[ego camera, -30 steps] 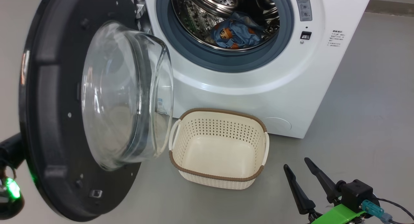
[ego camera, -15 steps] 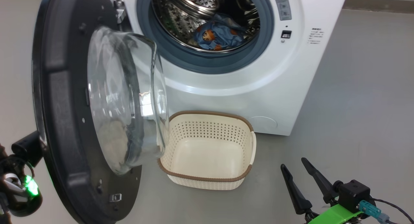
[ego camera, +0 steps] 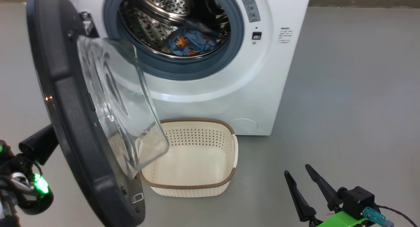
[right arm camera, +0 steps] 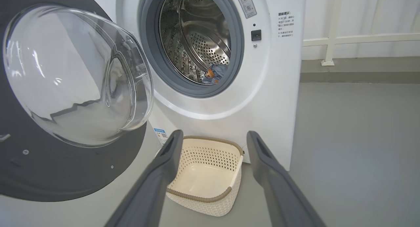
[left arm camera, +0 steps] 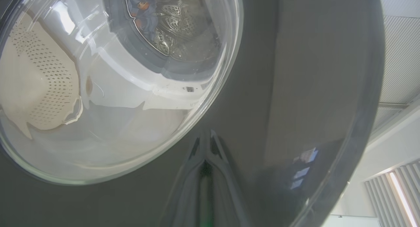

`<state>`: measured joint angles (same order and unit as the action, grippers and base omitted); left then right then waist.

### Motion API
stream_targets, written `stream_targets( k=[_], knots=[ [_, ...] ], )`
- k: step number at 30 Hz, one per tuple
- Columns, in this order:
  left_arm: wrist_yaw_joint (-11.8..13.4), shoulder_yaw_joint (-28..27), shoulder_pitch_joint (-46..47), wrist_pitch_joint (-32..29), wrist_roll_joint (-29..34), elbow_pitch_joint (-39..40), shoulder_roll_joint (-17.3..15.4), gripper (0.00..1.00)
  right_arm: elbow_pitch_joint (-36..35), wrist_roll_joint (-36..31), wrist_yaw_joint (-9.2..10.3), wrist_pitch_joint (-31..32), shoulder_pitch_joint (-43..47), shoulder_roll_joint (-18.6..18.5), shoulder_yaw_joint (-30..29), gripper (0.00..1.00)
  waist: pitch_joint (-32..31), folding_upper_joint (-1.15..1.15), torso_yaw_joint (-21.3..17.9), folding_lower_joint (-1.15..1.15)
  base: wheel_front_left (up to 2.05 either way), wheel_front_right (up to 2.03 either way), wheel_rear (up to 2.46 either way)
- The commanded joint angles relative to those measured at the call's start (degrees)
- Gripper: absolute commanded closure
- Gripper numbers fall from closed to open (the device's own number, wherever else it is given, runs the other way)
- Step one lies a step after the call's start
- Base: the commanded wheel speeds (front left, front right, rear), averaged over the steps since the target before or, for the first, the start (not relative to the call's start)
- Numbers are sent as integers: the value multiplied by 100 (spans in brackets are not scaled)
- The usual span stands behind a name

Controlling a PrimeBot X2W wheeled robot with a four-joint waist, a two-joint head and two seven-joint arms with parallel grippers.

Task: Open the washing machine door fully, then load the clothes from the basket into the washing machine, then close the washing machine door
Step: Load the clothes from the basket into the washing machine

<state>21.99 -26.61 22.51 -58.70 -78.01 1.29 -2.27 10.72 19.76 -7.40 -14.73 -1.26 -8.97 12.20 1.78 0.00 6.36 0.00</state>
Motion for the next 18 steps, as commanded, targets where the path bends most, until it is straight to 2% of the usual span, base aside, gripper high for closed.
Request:
stream_targets(
  k=[1, 8, 18],
  knots=[
    [-62, 11, 132, 43, -160, 203, -68, 100, -128, -21, -9, -27, -32, -5, 114, 0, -46, 0, -138, 0, 0, 0, 0],
    [-237, 427, 235, 536, -571, -174, -63, 100, -132, -25, -9, -27, -46, -4, 120, 0, -55, 0, -343, 0, 0, 0, 0],
    [-502, 994, 440, 1130, -853, -495, -62, 100, -132, -23, -9, -27, -113, 37, 117, 0, 26, 0, -580, 0, 0, 0, 0]
  ],
)
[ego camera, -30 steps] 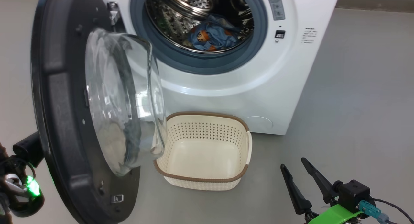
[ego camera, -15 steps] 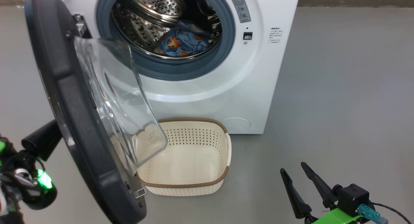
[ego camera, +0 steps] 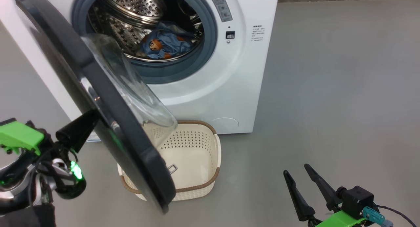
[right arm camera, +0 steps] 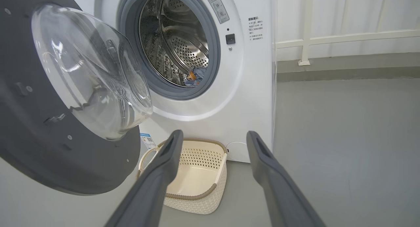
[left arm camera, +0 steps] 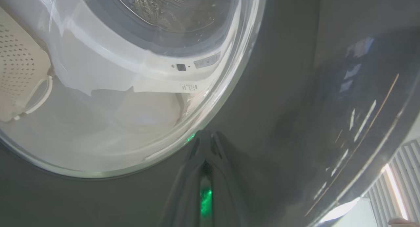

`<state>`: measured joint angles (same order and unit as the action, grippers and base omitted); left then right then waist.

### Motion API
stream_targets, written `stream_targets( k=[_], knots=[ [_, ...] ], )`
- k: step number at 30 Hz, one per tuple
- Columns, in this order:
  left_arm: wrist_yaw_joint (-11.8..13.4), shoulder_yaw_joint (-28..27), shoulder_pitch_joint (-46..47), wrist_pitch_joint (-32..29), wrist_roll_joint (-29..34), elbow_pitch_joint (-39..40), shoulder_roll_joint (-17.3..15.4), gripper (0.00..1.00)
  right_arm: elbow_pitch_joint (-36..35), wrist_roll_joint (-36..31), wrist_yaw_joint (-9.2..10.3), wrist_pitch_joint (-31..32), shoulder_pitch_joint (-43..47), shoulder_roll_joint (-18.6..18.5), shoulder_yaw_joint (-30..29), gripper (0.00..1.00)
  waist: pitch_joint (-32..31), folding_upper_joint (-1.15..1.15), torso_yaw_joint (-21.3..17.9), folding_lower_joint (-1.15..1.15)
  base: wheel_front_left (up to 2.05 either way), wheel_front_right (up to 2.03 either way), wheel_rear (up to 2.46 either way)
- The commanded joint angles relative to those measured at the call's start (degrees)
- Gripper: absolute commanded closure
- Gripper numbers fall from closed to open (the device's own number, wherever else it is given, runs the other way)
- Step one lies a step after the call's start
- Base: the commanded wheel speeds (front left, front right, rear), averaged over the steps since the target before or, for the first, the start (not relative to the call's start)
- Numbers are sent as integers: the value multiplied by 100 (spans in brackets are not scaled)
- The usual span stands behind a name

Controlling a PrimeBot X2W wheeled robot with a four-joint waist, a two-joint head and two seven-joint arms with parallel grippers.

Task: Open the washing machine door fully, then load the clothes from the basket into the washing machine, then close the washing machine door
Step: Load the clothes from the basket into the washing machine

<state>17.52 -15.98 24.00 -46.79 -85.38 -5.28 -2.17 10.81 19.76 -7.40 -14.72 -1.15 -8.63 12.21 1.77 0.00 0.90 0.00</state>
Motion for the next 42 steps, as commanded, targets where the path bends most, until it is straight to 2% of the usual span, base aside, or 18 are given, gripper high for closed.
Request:
stream_targets(
  k=[1, 9, 19, 42],
  knots=[
    [-76, -28, 322, -5, -135, 133, -72, 100, -143, -23, -9, -28, -132, 8, 113, 0, 41, 0, -59, 0, 0, 0, 0],
    [-318, 159, 568, 385, -271, -144, -71, 100, -135, -6, -9, -28, -189, 36, 105, 0, 148, 0, -230, 0, 0, 0, 0],
    [-559, 256, 829, 561, -267, -525, -71, 100, -141, -6, -9, -28, -267, 42, 100, 0, 246, 0, -339, 0, 0, 0, 0],
    [-725, 450, 956, 750, -513, -837, -71, 100, -110, -5, -9, -28, -296, 50, 125, 0, 190, 0, -513, 0, 0, 0, 0]
  ],
)
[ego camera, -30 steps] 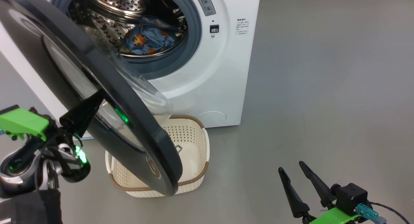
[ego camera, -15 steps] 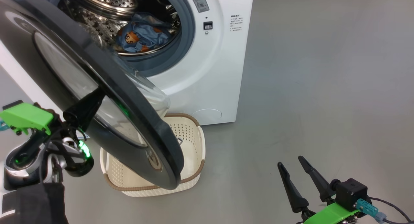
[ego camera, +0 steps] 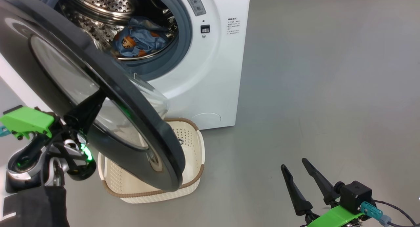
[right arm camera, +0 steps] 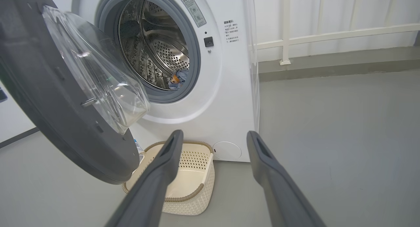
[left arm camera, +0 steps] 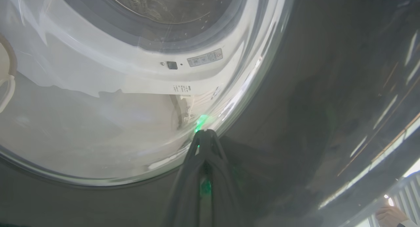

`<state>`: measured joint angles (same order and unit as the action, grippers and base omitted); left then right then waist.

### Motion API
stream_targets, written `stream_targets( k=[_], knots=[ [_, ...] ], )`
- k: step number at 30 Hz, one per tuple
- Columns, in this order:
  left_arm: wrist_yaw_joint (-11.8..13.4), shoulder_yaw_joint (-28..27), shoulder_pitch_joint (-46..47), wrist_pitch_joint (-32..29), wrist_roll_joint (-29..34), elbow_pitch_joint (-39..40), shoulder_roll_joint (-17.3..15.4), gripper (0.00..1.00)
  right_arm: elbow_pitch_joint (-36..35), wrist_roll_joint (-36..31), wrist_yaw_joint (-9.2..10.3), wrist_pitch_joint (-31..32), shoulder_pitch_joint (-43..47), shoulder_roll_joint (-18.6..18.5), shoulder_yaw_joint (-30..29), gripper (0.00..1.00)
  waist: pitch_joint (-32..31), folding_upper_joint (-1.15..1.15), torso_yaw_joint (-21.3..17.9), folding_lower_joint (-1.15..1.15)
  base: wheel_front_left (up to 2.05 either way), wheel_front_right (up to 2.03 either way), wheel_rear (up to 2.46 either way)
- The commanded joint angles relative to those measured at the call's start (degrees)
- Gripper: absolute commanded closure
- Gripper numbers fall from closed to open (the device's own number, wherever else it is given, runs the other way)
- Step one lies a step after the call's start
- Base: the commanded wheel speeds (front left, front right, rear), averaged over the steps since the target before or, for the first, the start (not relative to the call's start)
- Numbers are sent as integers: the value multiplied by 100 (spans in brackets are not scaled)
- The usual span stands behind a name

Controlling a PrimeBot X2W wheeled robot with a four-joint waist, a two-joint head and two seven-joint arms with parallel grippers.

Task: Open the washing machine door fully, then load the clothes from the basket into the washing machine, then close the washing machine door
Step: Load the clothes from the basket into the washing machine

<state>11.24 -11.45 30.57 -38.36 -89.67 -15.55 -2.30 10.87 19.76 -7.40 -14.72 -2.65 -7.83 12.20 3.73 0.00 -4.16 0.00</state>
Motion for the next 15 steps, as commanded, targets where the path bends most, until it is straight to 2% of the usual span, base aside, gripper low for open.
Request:
stream_targets(
  k=[1, 9, 15],
  knots=[
    [-106, 17, 302, -78, -105, 175, -58, 100, -114, -3, -9, -28, -149, -34, 127, 0, -14, 0, -15, 0, 0, 0, 0],
    [-205, 18, 256, 3, -164, 75, -61, 100, -98, -1, -9, -28, -118, -54, 117, 0, -87, 0, -40, 0, 0, 0, 0],
    [-397, 24, -120, 232, 198, 220, -229, 100, -102, -16, -9, -28, 23, -58, 75, 0, -237, 0, 23, 0, 0, 0, 0]
  ],
)
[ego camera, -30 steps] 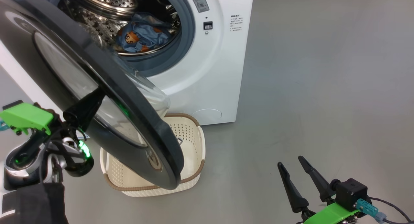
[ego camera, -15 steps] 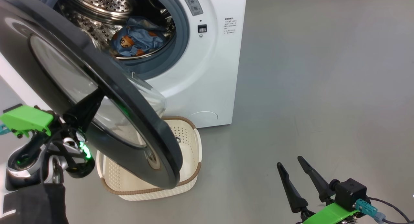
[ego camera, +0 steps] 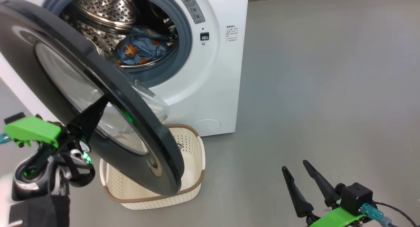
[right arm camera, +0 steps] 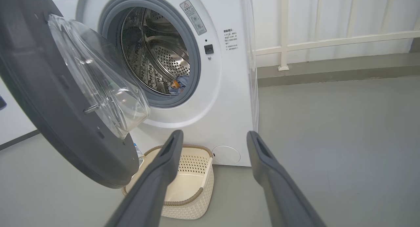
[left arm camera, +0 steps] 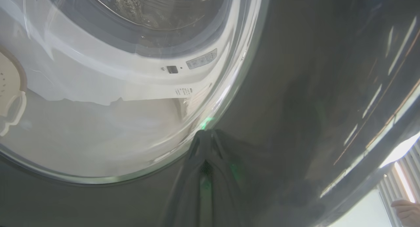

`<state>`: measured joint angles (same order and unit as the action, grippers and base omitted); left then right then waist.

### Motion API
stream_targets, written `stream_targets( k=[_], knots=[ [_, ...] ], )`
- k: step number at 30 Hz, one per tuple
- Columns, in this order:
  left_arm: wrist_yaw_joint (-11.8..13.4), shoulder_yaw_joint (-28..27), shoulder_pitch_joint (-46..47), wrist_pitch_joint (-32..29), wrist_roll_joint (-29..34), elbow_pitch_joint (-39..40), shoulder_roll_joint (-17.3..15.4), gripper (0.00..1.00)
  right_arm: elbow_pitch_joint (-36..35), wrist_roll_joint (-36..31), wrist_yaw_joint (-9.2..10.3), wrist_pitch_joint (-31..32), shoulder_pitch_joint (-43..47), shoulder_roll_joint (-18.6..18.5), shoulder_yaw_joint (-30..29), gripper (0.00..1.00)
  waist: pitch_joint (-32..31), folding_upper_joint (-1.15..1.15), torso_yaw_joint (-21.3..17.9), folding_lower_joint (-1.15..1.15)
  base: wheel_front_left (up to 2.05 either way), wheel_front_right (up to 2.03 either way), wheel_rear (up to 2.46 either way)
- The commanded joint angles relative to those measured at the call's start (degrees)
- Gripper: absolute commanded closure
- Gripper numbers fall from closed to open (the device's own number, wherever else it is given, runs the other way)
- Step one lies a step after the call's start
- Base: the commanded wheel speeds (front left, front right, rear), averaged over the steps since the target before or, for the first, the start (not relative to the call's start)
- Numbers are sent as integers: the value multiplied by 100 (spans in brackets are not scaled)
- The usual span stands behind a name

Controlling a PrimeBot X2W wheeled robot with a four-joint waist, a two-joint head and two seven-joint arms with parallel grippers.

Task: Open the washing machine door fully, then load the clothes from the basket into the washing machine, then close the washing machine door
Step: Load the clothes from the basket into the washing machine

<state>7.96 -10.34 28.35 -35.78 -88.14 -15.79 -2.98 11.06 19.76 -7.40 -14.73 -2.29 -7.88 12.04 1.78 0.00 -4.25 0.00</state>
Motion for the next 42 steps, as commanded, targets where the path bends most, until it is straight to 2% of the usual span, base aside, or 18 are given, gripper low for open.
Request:
stream_targets(
  k=[1, 5, 7, 9, 10, 11, 12, 17, 22, 27, 32, 36, 42],
  knots=[
    [-105, -73, 18, 3, 117, 287, -195, 100, -122, -19, -9, -27, 12, -57, 87, 0, -63, 0, 46, 0, 0, 0, 0],
    [-249, -58, -314, 172, 383, 527, -295, 100, -139, -29, -9, -27, 78, -78, 47, 0, -116, 0, 118, 0, 0, 0, 0],
    [-319, -28, -480, 269, 538, 677, -330, 76, -153, -37, -9, -27, 109, -86, 19, 0, -133, 0, 165, 0, 0, 0, 0],
    [-405, -20, -635, 387, 692, 830, -368, 61, -164, -46, -9, -27, 133, -91, 1, 0, -144, 0, 201, 0, 0, 0, 0],
    [-482, 4, -711, 441, 785, 902, -393, 45, -169, -48, -9, -27, 144, -93, -13, 0, -150, 0, 223, 0, 0, 0, 0],
    [-601, 45, -791, 500, 914, 978, -442, 19, -176, -49, -9, -27, 154, -95, -26, 0, -154, 0, 241, 0, 0, 0, 0],
    [-734, 90, -880, 583, 1081, 1035, -507, 2, -181, -51, -9, -27, 164, -97, -36, 0, -157, 0, 255, 0, 0, 0, 0],
    [-1198, 278, -1287, 1102, 1811, 1036, -639, 0, -196, -64, -9, -27, 216, -97, -84, 0, -180, 0, 318, 0, 0, 0, 0],
    [-1473, 668, -1665, 1981, 2828, 1017, -755, 0, -216, -80, -9, -27, 284, -108, -141, 0, -200, 0, 380, 0, 0, 0, 0],
    [-1535, 1126, -1867, 2739, 3506, 925, -921, 0, -228, -92, -9, -27, 326, -131, -177, 0, -212, 0, 427, 0, 0, 0, 0],
    [-1542, 1895, -1987, 3782, 4210, 785, -1328, 0, -230, -96, -9, -27, 354, -159, -211, 0, -212, 0, 481, 0, 0, 0, 0],
    [-1543, 2364, -2021, 4609, 4502, 465, -1563, 0, -225, -100, -9, -27, 373, -165, -226, 0, -222, 0, 498, 0, 0, 0, 0],
    [-1544, 2756, -2081, 5060, 4840, 5, -1737, 0, -237, -109, -9, -27, 418, -176, -271, 0, -239, 0, 507, 0, 0, 0, 0]
  ],
)
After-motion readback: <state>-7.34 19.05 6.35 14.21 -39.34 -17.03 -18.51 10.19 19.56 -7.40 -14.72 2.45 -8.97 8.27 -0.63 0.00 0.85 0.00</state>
